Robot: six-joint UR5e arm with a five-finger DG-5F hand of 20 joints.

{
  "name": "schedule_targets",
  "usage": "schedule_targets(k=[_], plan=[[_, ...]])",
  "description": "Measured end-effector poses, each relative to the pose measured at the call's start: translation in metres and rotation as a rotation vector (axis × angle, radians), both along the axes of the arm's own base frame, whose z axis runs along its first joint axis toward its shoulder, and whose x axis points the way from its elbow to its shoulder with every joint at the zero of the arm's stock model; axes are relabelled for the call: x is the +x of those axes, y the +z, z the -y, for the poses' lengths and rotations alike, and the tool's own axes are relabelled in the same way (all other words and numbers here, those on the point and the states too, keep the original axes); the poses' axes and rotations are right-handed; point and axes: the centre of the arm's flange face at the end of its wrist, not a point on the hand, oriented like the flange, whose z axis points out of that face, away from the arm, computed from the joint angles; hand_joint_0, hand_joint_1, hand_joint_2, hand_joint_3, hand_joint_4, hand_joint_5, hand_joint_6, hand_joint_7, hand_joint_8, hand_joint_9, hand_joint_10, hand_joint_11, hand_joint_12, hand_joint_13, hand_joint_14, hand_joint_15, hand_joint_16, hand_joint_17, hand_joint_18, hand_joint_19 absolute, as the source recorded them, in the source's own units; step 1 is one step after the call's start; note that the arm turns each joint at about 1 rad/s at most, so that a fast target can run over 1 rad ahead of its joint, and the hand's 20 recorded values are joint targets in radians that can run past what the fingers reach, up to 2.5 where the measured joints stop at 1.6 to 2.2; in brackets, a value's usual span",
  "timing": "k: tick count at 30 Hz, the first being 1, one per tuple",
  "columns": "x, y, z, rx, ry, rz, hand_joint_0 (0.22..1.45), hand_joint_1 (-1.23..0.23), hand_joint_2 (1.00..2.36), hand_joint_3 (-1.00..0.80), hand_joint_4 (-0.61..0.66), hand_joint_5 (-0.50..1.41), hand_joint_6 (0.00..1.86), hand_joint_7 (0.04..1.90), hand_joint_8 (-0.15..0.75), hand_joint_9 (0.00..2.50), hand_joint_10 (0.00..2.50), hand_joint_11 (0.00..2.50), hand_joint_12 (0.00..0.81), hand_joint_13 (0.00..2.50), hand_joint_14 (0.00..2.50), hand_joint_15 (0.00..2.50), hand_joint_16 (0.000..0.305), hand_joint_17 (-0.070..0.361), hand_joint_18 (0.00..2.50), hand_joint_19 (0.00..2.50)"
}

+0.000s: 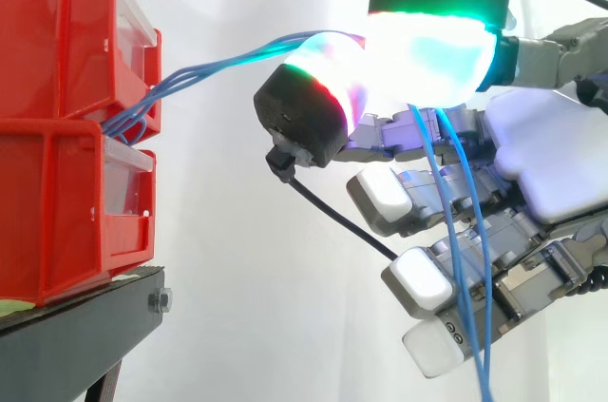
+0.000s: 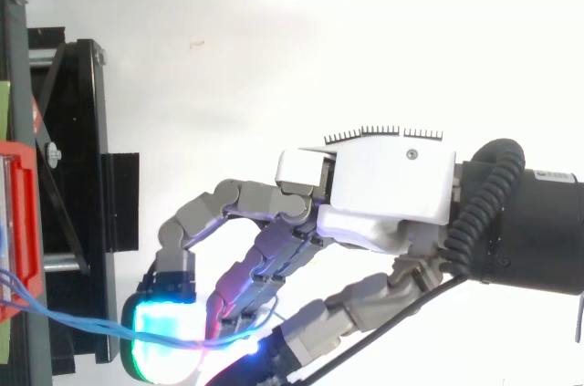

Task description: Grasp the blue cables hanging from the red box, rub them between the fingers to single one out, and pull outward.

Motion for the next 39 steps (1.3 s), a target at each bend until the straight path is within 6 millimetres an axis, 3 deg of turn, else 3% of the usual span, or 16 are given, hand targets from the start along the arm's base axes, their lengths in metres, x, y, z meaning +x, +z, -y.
schedule_targets(k=[4, 5, 8, 13, 20, 31, 36, 39], plan=[[0.0, 0.0, -0.0006, 0.0, 0.001, 0.0, 0.44, -0.76, 1.0, -0.5, -0.27, -0.13, 0.89, 0.86, 0.207, 0.98, 0.01, 0.5, 0.382, 0.8, 0.02, 0.46, 0.059, 0.133, 0.63, 0.41], [0.0, 0.0, -0.0006, 0.0, 0.001, 0.0, 0.46, -0.63, 1.0, -0.5, -0.27, -0.13, 0.88, 0.88, 0.209, 1.0, 0.01, 0.5, 0.383, 0.79, 0.02, 0.46, 0.058, 0.132, 0.6, 0.43], [0.0, 0.0, -0.0007, 0.0, 0.001, 0.0, 0.53, -0.54, 1.0, -0.5, -0.29, -0.12, 0.87, 0.93, 0.191, 1.02, 0.01, 0.51, 0.359, 0.76, 0.02, 0.48, 0.053, 0.119, 0.54, 0.47], [0.0, 0.0, -0.0011, -0.001, 0.002, 0.0, 0.55, -0.55, 1.0, -0.5, -0.29, -0.12, 0.86, 0.96, 0.191, 1.01, 0.01, 0.52, 0.36, 0.75, 0.02, 0.49, 0.052, 0.116, 0.5, 0.49], [-0.0001, 0.0, -0.0016, -0.001, 0.002, 0.0, 0.41, -0.58, 1.0, -0.5, -0.24, -0.13, 0.87, 0.89, 0.263, 1.02, 0.01, 0.5, 0.416, 0.78, 0.02, 0.47, 0.065, 0.146, 0.56, 0.45], [0.0, -0.0001, -0.0014, -0.002, 0.002, -0.001, 0.36, -0.5, 1.0, -0.5, -0.18, -0.13, 0.84, 0.79, 0.294, 1.01, 0.01, 0.5, 0.448, 0.77, 0.01, 0.47, 0.072, 0.161, 0.52, 0.47], [-0.0001, -0.0001, -0.0011, -0.002, 0.002, -0.001, 0.45, -0.47, 1.0, -0.5, -0.22, -0.12, 0.81, 0.86, 0.262, 1.0, 0.01, 0.51, 0.408, 0.73, 0.02, 0.48, 0.062, 0.139, 0.43, 0.5], [0.0, 0.0, -0.0009, -0.002, 0.002, 0.0, 0.53, -0.55, 1.0, -0.46, -0.24, -0.12, 0.81, 0.94, 0.243, 1.01, 0.02, 0.53, 0.38, 0.71, 0.02, 0.49, 0.055, 0.125, 0.4, 0.51]])
